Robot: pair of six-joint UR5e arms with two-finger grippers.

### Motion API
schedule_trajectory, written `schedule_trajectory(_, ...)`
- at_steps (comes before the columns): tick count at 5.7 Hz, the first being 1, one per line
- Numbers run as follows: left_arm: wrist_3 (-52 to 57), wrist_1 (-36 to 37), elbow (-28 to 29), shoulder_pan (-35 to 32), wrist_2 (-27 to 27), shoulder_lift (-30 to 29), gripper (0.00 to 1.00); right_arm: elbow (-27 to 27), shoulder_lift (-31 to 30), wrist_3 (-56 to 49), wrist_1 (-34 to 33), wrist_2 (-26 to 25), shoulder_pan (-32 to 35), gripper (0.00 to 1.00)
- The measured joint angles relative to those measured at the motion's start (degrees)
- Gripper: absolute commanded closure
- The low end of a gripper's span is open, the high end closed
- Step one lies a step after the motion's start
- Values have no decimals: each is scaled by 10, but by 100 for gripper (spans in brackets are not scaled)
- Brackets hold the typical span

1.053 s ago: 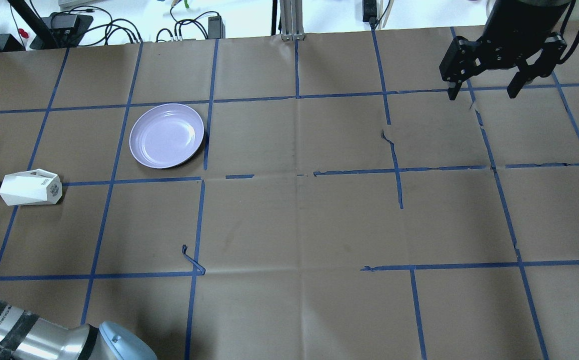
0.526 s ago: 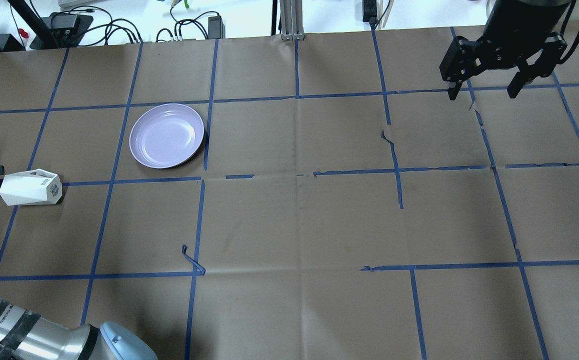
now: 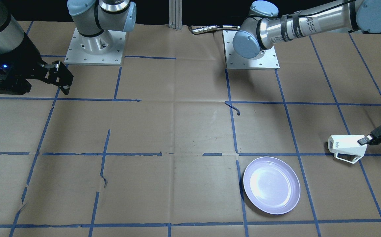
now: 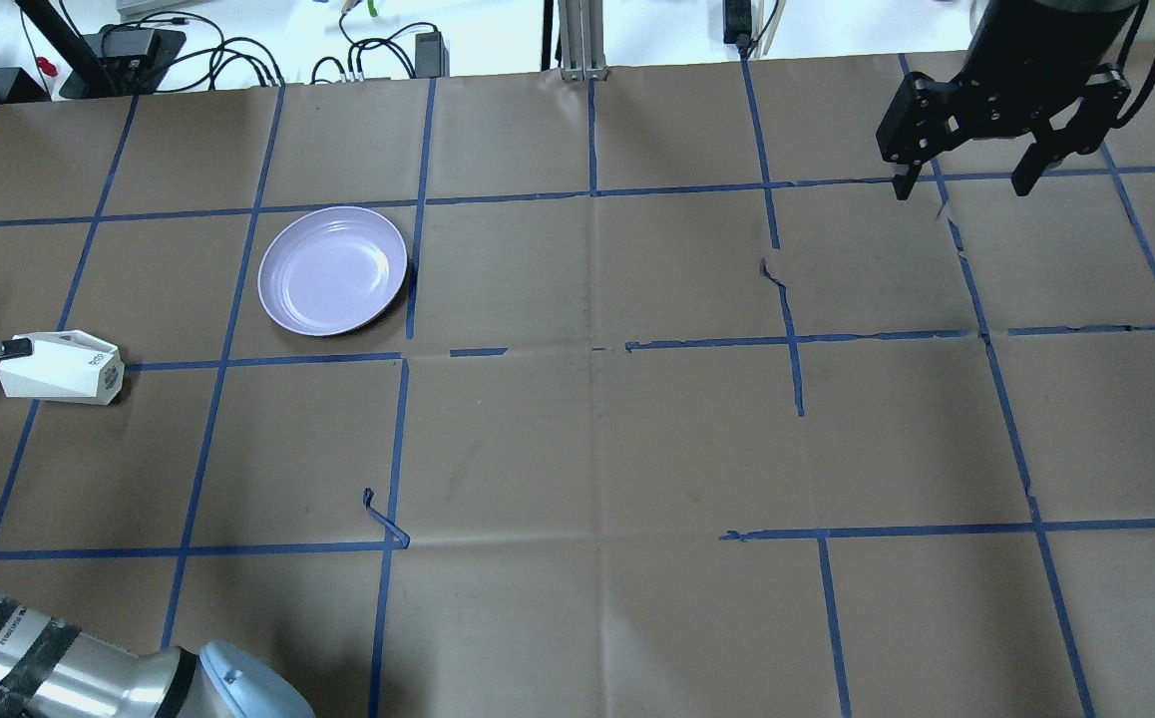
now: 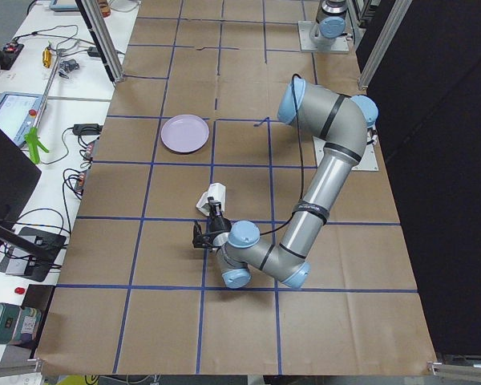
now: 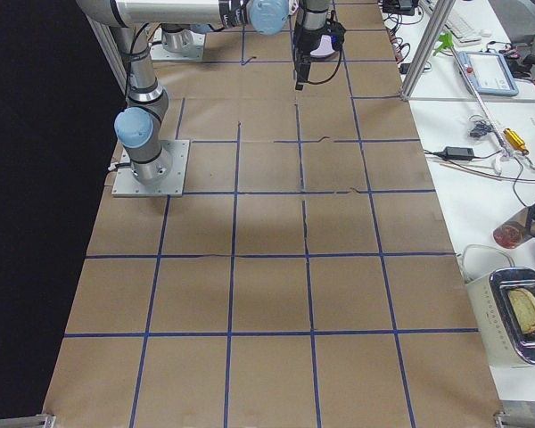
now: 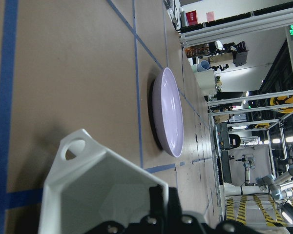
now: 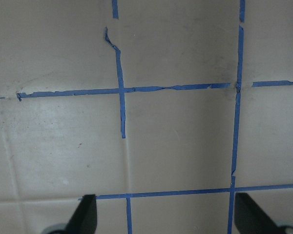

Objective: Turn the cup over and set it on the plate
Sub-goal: 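Lift the mug with the left gripper and rotate it upright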

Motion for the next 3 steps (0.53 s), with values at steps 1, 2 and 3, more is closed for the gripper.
schedule_trajectory(1,-20,-26,1,-1,-7,33,100,0,0,0,0,0,0,0)
schedule_trajectory(2,-56,-50,2,-4,-14,82,100,0,0,0,0,0,0,0)
schedule_trajectory(3,-96,-62,3,-11,-18,126,100,0,0,0,0,0,0,0)
